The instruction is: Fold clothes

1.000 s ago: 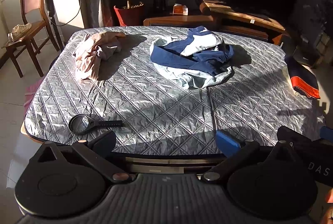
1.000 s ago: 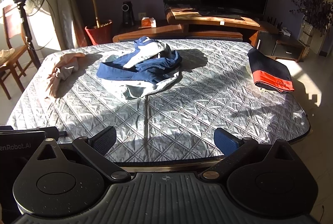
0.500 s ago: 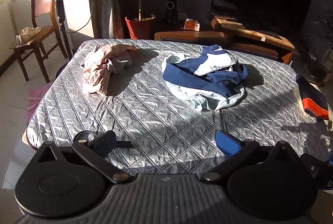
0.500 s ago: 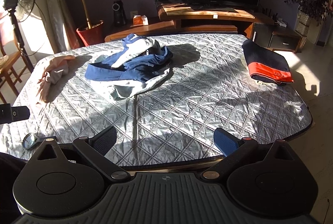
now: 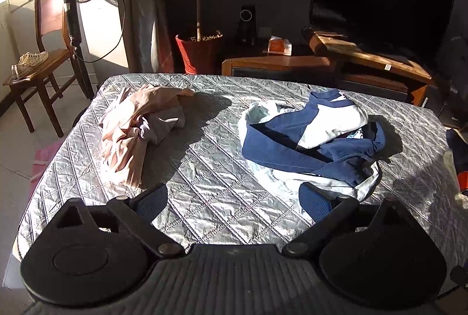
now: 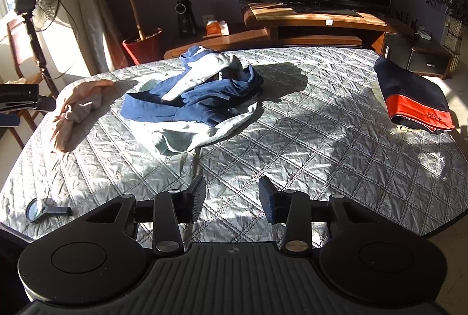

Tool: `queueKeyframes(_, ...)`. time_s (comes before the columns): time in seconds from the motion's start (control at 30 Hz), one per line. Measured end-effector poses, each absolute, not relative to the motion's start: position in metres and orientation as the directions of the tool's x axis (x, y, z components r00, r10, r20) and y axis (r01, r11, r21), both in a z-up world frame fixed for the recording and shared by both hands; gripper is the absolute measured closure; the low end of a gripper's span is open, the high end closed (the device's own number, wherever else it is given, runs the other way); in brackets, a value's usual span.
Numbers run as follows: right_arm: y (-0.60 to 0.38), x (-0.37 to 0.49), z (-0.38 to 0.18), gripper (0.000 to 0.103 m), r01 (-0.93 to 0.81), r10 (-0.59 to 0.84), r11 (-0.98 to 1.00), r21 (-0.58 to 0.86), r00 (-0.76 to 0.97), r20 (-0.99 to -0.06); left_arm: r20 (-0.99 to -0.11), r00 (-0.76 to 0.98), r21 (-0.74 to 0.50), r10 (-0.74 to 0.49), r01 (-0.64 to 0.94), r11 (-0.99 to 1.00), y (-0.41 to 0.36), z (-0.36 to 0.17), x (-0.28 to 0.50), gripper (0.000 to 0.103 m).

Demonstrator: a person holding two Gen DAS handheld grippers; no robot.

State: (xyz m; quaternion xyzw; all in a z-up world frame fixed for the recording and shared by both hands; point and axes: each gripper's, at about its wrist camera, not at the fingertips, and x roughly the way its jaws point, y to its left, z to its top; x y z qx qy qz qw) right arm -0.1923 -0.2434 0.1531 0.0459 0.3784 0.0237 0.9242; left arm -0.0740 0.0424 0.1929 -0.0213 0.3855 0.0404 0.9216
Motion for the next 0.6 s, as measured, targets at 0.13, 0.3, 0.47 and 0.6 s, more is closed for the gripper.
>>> queueKeyframes(0.13, -0.227, -0.144, 0.143, 0.048, -0.135, 0.133, 0.990, 0.047, 0.753, -0.644, -0.697, 0.714, 0.018, 0.071, -0.081, 0.997, 0.047, 0.177, -0.028, 0.019)
queueKeyframes(0.3, -0.195, -0.077, 0.129, 0.036, -0.279, 0.217, 0.960, -0.009, 0.769, -0.602, -0.704, 0.705, -0.003, 0.081, -0.117, 0.993, 0.061, 0.149, 0.018, 0.031)
queueKeyframes(0.47, -0.154, -0.016, 0.099, 0.036, -0.429, 0.256, 0.892, -0.144, 0.740, -0.621, -0.751, 0.660, -0.160, -0.003, -0.177, 0.971, 0.083, 0.123, 0.041, 0.043)
queueKeyframes(0.6, -0.129, 0.020, 0.068, 0.037, -0.498, 0.265, 0.849, -0.176, 0.690, -0.674, -0.743, 0.662, -0.064, 0.101, -0.220, 0.973, 0.086, 0.118, 0.044, 0.039)
